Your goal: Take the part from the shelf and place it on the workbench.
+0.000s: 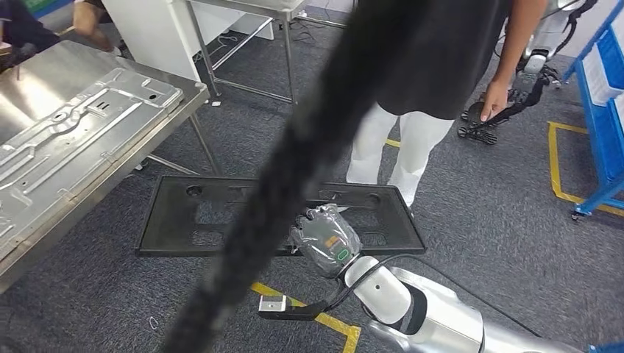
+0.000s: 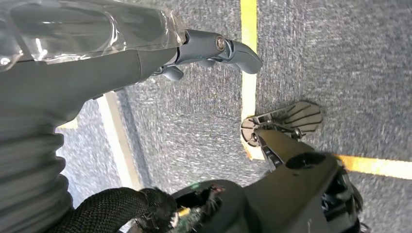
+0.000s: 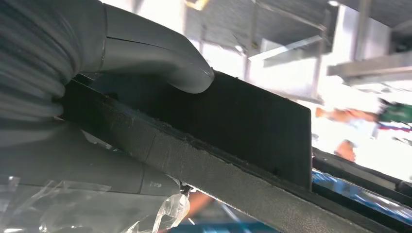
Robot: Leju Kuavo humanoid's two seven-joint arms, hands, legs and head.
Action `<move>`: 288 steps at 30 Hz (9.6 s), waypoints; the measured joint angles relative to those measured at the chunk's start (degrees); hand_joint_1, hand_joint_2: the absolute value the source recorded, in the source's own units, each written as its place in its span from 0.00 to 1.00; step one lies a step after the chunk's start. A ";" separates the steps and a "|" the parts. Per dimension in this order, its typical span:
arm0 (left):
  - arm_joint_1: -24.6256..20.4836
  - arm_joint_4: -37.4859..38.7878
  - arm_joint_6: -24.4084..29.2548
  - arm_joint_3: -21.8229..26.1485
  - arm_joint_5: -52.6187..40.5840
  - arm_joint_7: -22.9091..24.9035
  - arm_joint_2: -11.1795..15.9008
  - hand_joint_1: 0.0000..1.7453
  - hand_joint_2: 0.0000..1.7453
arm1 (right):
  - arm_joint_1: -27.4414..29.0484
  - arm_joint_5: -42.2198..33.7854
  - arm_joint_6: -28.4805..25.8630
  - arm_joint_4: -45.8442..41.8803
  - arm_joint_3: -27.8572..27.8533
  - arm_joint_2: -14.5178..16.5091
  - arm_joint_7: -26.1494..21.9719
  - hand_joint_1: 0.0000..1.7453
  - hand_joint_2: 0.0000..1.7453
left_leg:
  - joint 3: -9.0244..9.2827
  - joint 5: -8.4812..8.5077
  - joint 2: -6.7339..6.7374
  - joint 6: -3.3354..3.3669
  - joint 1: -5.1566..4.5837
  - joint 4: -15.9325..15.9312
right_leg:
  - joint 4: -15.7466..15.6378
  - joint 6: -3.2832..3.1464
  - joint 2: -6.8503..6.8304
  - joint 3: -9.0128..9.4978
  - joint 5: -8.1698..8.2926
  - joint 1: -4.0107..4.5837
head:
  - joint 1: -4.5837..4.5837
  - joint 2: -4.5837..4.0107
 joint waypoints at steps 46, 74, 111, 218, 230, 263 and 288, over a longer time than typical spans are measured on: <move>-0.19 -0.04 0.25 -0.58 -1.85 0.10 -0.24 0.00 1.00 | -0.06 2.72 0.47 -0.95 3.62 -0.03 -2.29 1.00 1.00 | -3.17 -0.53 8.85 -0.62 -0.76 4.76 | -4.10 -2.90 -7.81 4.56 -1.11 1.55 | -0.50 -0.02; -0.35 -0.04 0.05 -1.06 -1.62 0.60 -0.74 0.00 1.00 | -1.01 1.01 0.49 -0.84 1.85 -2.21 -1.82 1.00 1.00 | -7.89 -4.92 6.08 -1.38 -0.20 14.76 | -4.50 -3.16 -6.38 3.43 0.34 1.11 | -0.34 -0.02; 0.16 -0.03 0.91 -1.02 -0.40 1.32 -1.17 0.00 1.00 | -0.36 1.03 1.45 -0.84 0.75 -2.76 1.31 1.00 1.00 | -2.41 -2.61 1.07 -0.64 -0.16 5.09 | -4.76 -1.96 -1.02 3.27 0.85 0.69 | 0.15 -0.02; 1.31 -0.04 1.96 0.27 0.74 4.97 -1.45 0.00 1.00 | -0.18 -1.45 8.53 -1.15 -2.65 -6.02 7.38 1.00 1.00 | 4.73 -2.91 5.73 1.67 -1.35 -2.06 | -6.83 -1.40 -2.91 1.59 4.77 1.85 | 0.68 -0.01; 1.13 -0.04 1.75 0.35 0.85 4.80 -1.36 0.00 1.00 | 0.48 -1.43 8.33 -1.14 -2.83 -6.04 7.37 1.00 1.00 | -3.33 -3.55 6.05 -2.40 0.66 9.24 | -7.63 -2.11 -2.77 5.06 1.82 0.59 | 0.55 -0.02; 1.96 -0.04 1.74 0.47 1.33 4.28 -1.34 0.00 1.00 | 3.03 -1.28 11.07 -1.67 -7.34 -11.89 10.93 1.00 1.00 | -0.17 -1.64 5.82 -0.93 -0.12 3.15 | -6.04 -1.45 -2.33 4.94 0.32 1.20 | 0.41 -0.01; 1.65 -0.04 1.92 0.56 1.92 4.20 -1.50 0.00 1.00 | 1.12 1.62 13.33 -7.27 -10.10 -14.10 8.75 1.00 1.00 | -3.79 -11.58 5.53 -1.00 -0.16 15.90 | -6.56 -3.36 -2.57 2.00 2.83 1.77 | 0.38 0.00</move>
